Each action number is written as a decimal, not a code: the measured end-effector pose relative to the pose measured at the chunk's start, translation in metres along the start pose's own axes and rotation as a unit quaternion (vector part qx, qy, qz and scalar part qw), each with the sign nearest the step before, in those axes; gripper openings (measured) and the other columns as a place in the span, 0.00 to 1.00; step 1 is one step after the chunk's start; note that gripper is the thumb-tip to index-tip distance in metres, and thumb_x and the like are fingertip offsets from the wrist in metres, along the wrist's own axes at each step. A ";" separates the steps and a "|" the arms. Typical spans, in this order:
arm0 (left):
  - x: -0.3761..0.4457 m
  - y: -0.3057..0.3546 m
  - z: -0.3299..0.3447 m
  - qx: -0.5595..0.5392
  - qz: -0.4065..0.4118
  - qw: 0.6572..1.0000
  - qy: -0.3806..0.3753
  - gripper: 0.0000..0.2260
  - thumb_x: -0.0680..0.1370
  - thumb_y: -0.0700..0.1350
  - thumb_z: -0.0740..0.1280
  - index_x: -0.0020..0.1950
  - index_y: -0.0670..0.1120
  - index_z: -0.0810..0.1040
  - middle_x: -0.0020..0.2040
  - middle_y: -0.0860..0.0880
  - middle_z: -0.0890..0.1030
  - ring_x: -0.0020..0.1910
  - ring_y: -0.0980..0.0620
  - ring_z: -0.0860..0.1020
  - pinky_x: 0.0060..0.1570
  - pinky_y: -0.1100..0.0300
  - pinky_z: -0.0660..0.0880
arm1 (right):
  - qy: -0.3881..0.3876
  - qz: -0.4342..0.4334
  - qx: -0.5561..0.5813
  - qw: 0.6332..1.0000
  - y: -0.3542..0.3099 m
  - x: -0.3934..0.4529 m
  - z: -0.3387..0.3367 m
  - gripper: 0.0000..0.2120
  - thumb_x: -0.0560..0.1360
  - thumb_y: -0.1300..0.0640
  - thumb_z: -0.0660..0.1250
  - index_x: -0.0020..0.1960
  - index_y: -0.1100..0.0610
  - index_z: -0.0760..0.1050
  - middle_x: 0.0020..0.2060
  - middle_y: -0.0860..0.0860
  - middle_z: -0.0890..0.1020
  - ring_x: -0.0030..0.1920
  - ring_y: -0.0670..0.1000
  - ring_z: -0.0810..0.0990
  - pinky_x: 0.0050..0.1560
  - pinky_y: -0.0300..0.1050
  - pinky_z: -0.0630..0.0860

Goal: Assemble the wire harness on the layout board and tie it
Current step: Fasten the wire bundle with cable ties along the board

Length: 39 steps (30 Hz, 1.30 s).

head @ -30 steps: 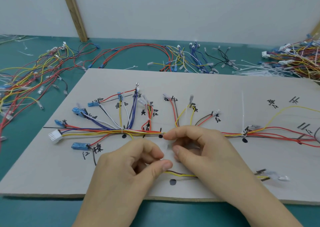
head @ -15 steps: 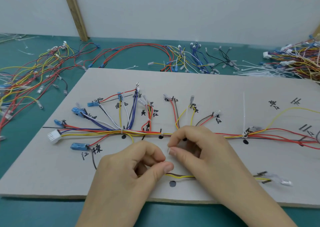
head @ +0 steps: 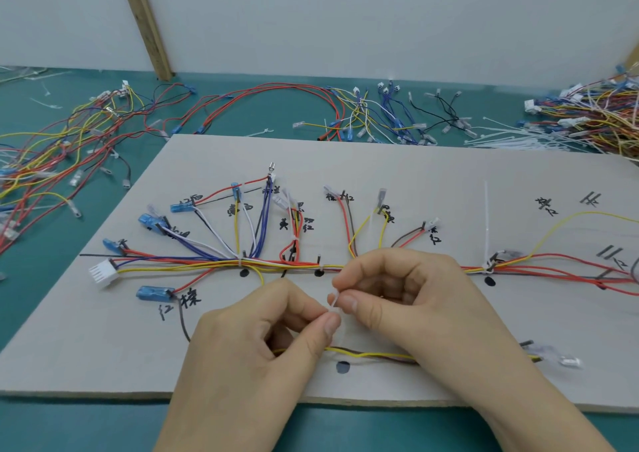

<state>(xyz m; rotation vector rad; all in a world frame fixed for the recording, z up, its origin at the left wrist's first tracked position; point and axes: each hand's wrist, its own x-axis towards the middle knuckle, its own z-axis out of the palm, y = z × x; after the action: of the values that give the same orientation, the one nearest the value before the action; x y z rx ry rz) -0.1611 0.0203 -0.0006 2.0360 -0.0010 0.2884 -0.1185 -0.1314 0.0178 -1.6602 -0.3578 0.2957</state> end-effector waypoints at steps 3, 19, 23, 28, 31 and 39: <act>-0.001 0.000 0.001 0.004 0.005 1.000 0.005 0.14 0.58 0.63 0.62 0.39 0.60 0.78 0.26 0.60 0.78 0.24 0.60 0.73 0.26 0.76 0.65 | 0.002 0.001 0.008 1.000 -0.002 0.000 0.001 0.10 0.69 0.68 0.70 0.36 0.54 0.81 0.35 0.49 0.85 0.37 0.43 0.82 0.40 0.31 0.76; -0.001 0.001 0.002 0.017 0.014 1.000 0.012 0.14 0.59 0.63 0.61 0.39 0.60 0.77 0.26 0.61 0.77 0.23 0.61 0.71 0.25 0.76 0.63 | -0.022 0.003 0.011 1.000 -0.007 -0.002 0.001 0.10 0.69 0.68 0.71 0.35 0.55 0.81 0.32 0.48 0.83 0.35 0.42 0.80 0.37 0.30 0.74; -0.001 0.001 0.002 0.025 0.016 0.999 0.015 0.15 0.59 0.63 0.61 0.40 0.61 0.77 0.27 0.62 0.76 0.23 0.62 0.71 0.26 0.76 0.64 | 0.011 0.008 0.028 1.000 -0.005 0.000 -0.001 0.11 0.69 0.69 0.69 0.35 0.55 0.81 0.32 0.50 0.83 0.33 0.42 0.80 0.37 0.31 0.75; -0.001 0.001 0.002 0.025 0.015 0.999 0.016 0.15 0.58 0.63 0.61 0.40 0.61 0.77 0.26 0.62 0.76 0.23 0.62 0.70 0.25 0.76 0.63 | -0.011 0.004 0.012 1.000 -0.006 -0.001 -0.001 0.13 0.70 0.70 0.68 0.35 0.53 0.81 0.32 0.48 0.83 0.35 0.41 0.80 0.38 0.31 0.75; -0.001 0.001 0.002 0.018 0.011 1.000 0.016 0.14 0.58 0.63 0.61 0.39 0.61 0.77 0.26 0.61 0.77 0.23 0.61 0.71 0.25 0.76 0.63 | -0.015 0.002 0.008 1.000 -0.005 -0.001 -0.001 0.14 0.70 0.70 0.68 0.35 0.53 0.81 0.32 0.47 0.83 0.35 0.41 0.81 0.38 0.30 0.75; 0.000 0.001 0.001 0.020 0.013 1.000 0.017 0.14 0.59 0.63 0.61 0.39 0.60 0.77 0.27 0.61 0.77 0.22 0.61 0.71 0.24 0.75 0.63 | -0.010 0.009 0.016 1.000 -0.006 0.000 0.000 0.14 0.70 0.70 0.68 0.34 0.53 0.82 0.32 0.48 0.83 0.34 0.41 0.80 0.38 0.31 0.75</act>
<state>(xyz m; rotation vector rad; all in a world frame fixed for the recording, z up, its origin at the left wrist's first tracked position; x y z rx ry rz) -0.1610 0.0187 -0.0005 2.0717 -0.0002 0.3404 -0.1191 -0.1312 0.0236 -1.6305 -0.3522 0.3291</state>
